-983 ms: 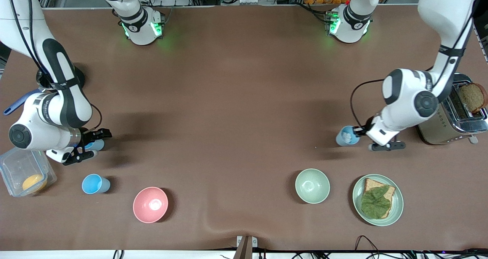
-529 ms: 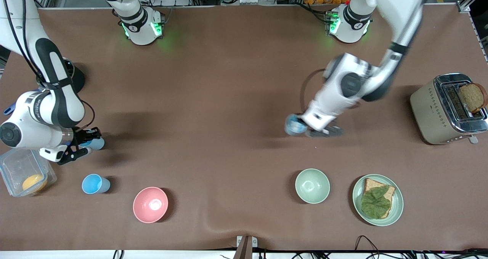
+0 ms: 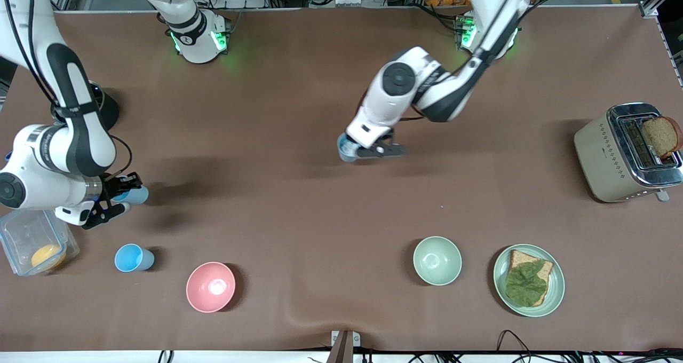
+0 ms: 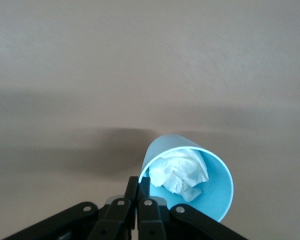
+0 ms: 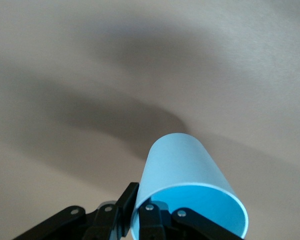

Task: Stack blue cups with both arms
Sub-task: 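Carry the blue cup with the left gripper to mid-table and release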

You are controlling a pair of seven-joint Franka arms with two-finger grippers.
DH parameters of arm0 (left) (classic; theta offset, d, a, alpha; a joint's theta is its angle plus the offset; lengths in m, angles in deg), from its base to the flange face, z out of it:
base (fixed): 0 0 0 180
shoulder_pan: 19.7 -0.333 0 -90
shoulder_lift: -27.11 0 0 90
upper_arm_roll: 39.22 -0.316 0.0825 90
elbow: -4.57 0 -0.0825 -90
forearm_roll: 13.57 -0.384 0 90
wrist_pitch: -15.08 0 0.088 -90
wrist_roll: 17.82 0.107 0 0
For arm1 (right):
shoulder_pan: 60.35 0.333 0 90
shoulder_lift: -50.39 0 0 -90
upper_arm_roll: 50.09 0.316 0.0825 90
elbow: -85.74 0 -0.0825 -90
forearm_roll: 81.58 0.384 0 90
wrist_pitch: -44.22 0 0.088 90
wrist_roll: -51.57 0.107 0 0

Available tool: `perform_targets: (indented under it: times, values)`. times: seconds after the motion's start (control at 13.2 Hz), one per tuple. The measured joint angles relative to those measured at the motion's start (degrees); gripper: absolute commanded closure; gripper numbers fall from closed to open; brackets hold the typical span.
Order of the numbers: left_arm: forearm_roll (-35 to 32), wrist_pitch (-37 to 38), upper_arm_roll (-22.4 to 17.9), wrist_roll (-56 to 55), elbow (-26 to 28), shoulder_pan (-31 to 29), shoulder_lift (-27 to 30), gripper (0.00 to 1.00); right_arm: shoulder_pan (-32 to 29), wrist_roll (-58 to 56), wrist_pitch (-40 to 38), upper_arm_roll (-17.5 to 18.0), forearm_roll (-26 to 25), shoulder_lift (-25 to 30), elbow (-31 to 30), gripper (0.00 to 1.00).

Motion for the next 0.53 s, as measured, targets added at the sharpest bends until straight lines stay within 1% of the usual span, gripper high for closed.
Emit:
perform_targets:
  times: [0.15, 0.23, 0.3, 0.53]
  values:
    - [-4.6, 0.0, -1.0, -6.2, -4.1, 3.3, -3.9, 1.0, 3.9, 6.6, -4.4, 0.4, 0.1, 3.1, 0.2, 1.0]
    - [-5.6, 0.0, -1.1, -8.2, -5.9, 4.2, -5.8, 0.78, 6.1, 10.5, -6.2, 0.7, 0.4, 4.5, 0.3, 1.0]
    - [-5.9, 0.0, -1.2, -9.3, -7.4, 4.7, -7.3, 0.01, 8.2, 14.4, -7.9, 0.9, 1.6, 5.8, 0.3, 1.0]
    - [-5.9, 0.0, -1.6, -10.9, -9.8, 4.9, -8.9, 0.0, 13.7, 23.8, -14.8, 1.1, 6.8, 9.6, 2.2, 1.0]
